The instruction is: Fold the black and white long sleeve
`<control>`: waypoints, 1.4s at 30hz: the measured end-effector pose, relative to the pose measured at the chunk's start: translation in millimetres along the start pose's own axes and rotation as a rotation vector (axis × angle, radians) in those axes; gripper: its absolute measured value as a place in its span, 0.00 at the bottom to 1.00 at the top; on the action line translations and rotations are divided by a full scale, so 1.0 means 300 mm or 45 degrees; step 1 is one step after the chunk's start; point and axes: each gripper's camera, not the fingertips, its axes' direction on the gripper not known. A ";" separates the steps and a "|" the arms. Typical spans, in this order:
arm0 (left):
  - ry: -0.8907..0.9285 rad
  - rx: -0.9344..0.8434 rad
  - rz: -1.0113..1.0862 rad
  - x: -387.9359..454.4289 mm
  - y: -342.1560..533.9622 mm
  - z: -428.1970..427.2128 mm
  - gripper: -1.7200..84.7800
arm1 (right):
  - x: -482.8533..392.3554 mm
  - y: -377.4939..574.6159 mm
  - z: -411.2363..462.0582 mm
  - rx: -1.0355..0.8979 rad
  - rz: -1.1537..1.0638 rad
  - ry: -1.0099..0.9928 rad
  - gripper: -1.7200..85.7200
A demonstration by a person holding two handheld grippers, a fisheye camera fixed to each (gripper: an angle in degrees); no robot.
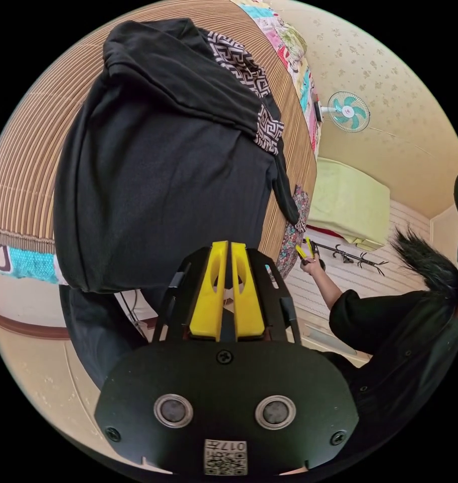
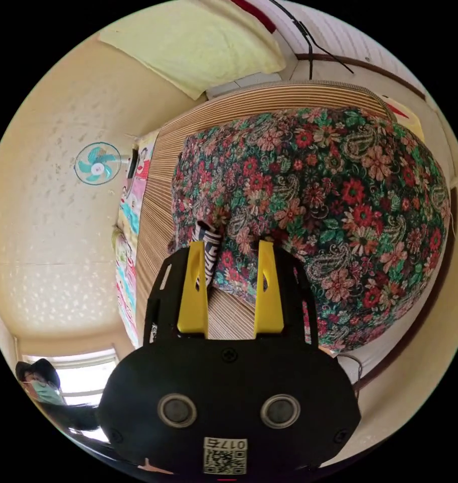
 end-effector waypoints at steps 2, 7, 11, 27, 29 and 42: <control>0.007 0.001 -0.012 0.002 0.000 -0.026 0.01 | -0.020 0.004 0.015 0.051 -0.023 -0.012 0.16; 0.019 0.017 0.008 0.026 0.006 -0.081 0.01 | -0.277 -0.012 0.109 0.013 -0.568 0.408 0.16; 0.036 0.015 0.008 0.029 0.037 -0.122 0.02 | -0.351 -0.047 0.287 -0.331 -0.913 0.712 0.06; 0.111 0.096 0.050 -0.007 0.147 -0.362 0.05 | -0.950 0.596 0.418 -0.883 -1.104 -0.903 0.04; 0.134 0.116 0.051 -0.026 0.159 -0.389 0.07 | -0.958 0.838 0.666 -1.164 -1.070 -0.974 0.06; -0.185 0.273 0.176 -0.064 0.163 -0.517 0.10 | -0.299 0.831 0.781 -0.856 -1.190 0.323 0.09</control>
